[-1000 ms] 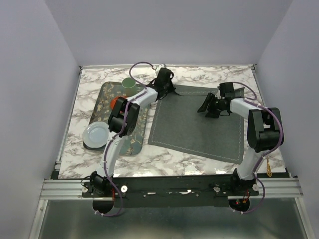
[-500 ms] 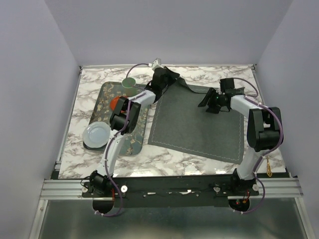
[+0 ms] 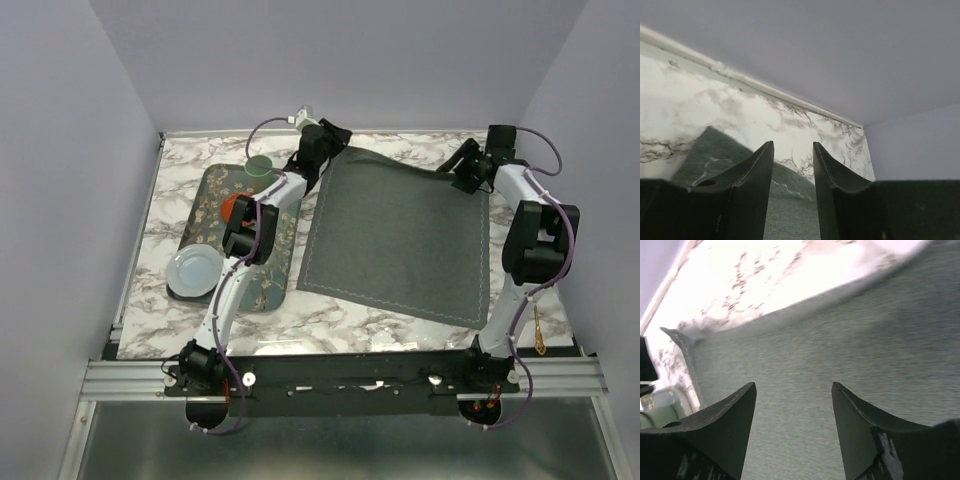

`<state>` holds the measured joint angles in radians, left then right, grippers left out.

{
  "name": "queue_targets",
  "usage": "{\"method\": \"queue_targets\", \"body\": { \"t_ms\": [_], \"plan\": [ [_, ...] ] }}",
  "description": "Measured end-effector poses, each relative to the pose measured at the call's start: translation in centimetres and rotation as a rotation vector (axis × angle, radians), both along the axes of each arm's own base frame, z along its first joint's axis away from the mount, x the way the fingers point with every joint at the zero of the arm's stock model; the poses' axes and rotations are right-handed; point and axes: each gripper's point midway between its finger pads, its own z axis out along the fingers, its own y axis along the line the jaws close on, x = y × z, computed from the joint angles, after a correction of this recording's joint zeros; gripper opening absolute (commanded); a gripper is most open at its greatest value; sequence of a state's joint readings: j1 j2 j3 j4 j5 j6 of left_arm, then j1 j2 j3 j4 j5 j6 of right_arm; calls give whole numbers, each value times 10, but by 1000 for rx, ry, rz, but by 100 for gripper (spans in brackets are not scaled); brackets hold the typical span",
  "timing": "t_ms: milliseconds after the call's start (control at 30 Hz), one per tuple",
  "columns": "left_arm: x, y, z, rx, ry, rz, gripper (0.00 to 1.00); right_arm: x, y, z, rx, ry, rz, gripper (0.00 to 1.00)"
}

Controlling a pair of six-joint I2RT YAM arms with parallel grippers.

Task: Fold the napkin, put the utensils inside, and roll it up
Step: Flatten the napkin out, then fold the napkin

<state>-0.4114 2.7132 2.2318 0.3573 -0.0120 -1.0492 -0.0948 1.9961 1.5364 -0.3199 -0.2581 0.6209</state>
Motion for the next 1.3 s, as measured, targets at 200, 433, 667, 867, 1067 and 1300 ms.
{"method": "queue_targets", "body": {
  "t_ms": [200,433,667,867,1067,1300],
  "plan": [
    [1,1,32,65,-74,-8,66,-1,-25,-16,14,50,-51,73],
    [-18,-9,41,175,-50,-59,64,12,-21,-25,41,64,-27,73],
    [-87,-48,63,325,34,-202,63,-23,-12,-19,11,104,5,71],
    [-193,-65,72,479,115,-346,64,-110,24,-15,-71,160,91,70],
    [-293,-9,85,591,168,-413,64,-204,110,-28,-180,173,400,70],
    [-334,120,159,589,142,-181,75,-284,220,-20,-323,27,867,44]
  ]
}}
